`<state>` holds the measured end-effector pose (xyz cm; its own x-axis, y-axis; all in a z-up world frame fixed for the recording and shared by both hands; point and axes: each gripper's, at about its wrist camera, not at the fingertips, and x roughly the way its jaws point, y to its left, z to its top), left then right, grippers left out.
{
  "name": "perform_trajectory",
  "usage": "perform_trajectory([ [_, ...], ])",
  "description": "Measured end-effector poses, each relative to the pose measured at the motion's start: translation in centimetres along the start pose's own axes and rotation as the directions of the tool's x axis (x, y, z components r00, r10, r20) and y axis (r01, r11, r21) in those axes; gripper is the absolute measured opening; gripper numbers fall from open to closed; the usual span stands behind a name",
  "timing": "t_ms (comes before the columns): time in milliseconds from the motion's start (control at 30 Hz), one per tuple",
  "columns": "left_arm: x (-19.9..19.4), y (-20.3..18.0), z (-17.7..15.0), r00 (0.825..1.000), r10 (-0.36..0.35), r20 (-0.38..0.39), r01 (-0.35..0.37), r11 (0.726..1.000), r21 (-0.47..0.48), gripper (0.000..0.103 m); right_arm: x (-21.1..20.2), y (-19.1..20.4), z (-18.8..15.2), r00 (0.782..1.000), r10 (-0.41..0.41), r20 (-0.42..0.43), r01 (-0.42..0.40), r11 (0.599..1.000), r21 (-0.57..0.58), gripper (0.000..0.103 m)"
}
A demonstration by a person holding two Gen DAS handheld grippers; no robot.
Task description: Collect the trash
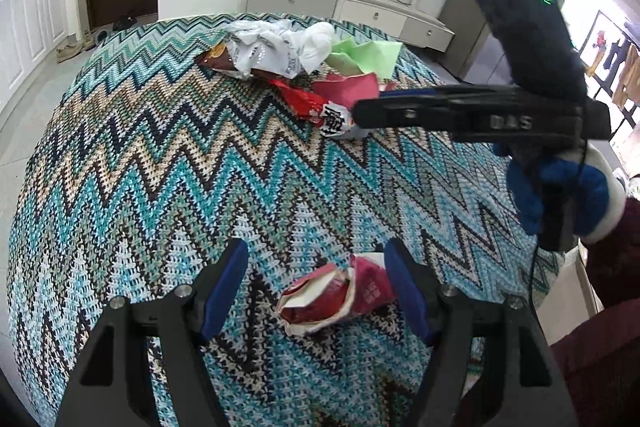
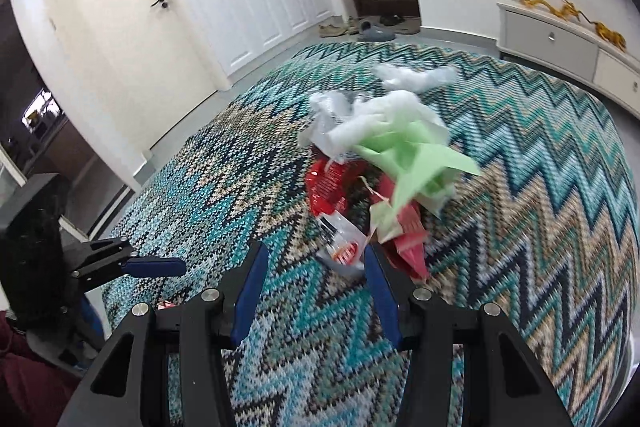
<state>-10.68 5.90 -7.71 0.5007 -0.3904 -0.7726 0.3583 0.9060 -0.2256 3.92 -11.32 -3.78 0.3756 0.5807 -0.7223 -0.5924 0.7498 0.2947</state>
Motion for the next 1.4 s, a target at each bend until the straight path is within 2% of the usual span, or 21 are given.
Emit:
perform_trajectory([
  [233,0.4,-1.9,0.6,0.999,-0.018,-0.032,0.020,0.998,0.052,0.069,1.4,0.5,1.7,1.000,-0.023,0.001,0.023,0.998,-0.055,0.048],
  [433,0.7,-2.9,-0.3,0.997,-0.037,-0.068,0.042,0.996,0.081,0.069,2.2,0.1,2.8,0.999,-0.050,-0.011,0.049,0.995,-0.082,0.050],
  [633,0.7,-3.5,-0.2,0.996,-0.048,-0.069,0.054,0.995,0.081,0.068,2.0,2.2,2.4,1.000,-0.002,-0.031,-0.002,0.990,-0.143,0.050],
  [700,0.6,-3.6,-0.5,0.996,-0.049,-0.068,0.055,0.994,0.090,0.063,2.6,2.6,2.0,0.999,-0.004,-0.051,-0.004,0.987,-0.158,0.049],
  [767,0.4,-3.4,-0.6,0.997,-0.048,-0.066,0.054,0.995,0.087,0.060,3.0,2.5,1.8,0.998,-0.017,-0.057,0.008,0.987,-0.160,0.049],
  [1033,0.6,-3.0,-0.3,0.998,-0.050,-0.050,0.052,0.997,0.054,0.059,4.0,0.6,1.7,0.993,-0.097,-0.074,0.086,0.987,-0.137,0.049],
  [1267,1.4,-3.2,1.3,0.999,-0.039,-0.033,0.040,0.999,0.033,0.057,4.3,-0.4,0.3,0.994,-0.068,-0.082,0.062,0.995,-0.072,0.035],
  [1400,1.7,-2.7,1.9,0.999,-0.037,-0.024,0.037,0.999,0.015,0.055,3.8,0.2,-0.5,0.995,-0.043,-0.086,0.036,0.996,-0.077,0.034],
])
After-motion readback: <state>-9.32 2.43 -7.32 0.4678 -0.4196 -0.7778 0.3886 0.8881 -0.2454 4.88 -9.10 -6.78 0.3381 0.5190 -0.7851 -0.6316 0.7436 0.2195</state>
